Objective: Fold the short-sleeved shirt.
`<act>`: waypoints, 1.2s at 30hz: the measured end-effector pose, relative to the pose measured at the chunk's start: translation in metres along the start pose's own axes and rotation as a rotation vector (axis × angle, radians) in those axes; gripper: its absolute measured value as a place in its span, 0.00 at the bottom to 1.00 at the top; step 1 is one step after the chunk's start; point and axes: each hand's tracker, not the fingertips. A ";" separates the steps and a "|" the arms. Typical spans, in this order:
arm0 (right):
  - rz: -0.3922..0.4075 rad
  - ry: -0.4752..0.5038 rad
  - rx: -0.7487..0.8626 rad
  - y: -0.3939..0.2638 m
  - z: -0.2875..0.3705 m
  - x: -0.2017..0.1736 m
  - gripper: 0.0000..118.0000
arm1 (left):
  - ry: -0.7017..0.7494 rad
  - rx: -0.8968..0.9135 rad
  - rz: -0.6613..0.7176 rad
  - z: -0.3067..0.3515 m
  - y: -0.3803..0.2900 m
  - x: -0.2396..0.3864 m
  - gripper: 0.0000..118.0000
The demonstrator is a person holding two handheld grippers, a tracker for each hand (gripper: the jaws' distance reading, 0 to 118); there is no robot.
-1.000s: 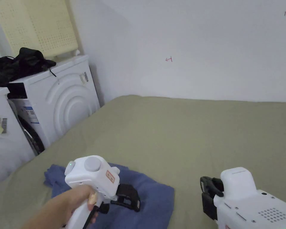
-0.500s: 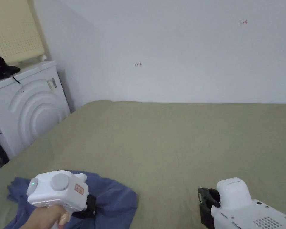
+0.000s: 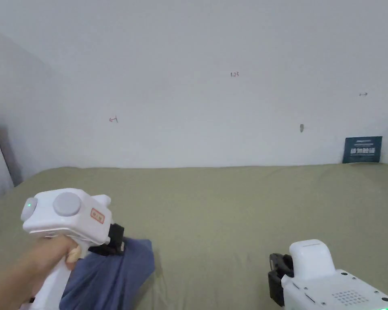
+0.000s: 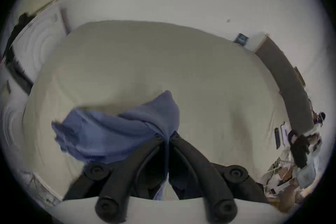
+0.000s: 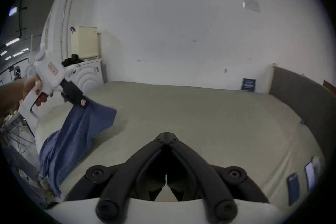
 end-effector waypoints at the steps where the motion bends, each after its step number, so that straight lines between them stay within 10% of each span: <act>1: -0.003 -0.033 -0.006 -0.001 0.008 0.011 0.00 | -0.028 -0.004 -0.026 -0.004 0.015 0.004 0.02; 13: -0.159 -0.385 -0.085 -0.051 0.087 0.121 0.00 | -0.393 -0.078 -0.387 -0.050 0.034 0.245 0.02; 24: -0.167 -0.451 -0.102 -0.062 0.109 0.142 0.00 | -0.518 -0.265 -0.503 -0.127 -0.035 0.333 0.03; 26: -0.163 -0.448 -0.103 -0.062 0.111 0.142 0.00 | -0.520 -0.281 -0.455 -0.137 -0.043 0.328 0.18; 28: -0.161 -0.433 -0.104 -0.058 0.112 0.142 0.00 | -0.547 -0.318 -0.405 -0.143 -0.035 0.311 0.81; 29: -0.157 -0.427 -0.103 -0.055 0.111 0.141 0.00 | -0.559 -0.320 -0.368 -0.138 -0.032 0.300 0.89; 36: -0.160 -0.385 -0.041 -0.030 0.099 0.128 0.01 | -0.425 0.041 -0.151 -0.038 0.009 0.181 0.84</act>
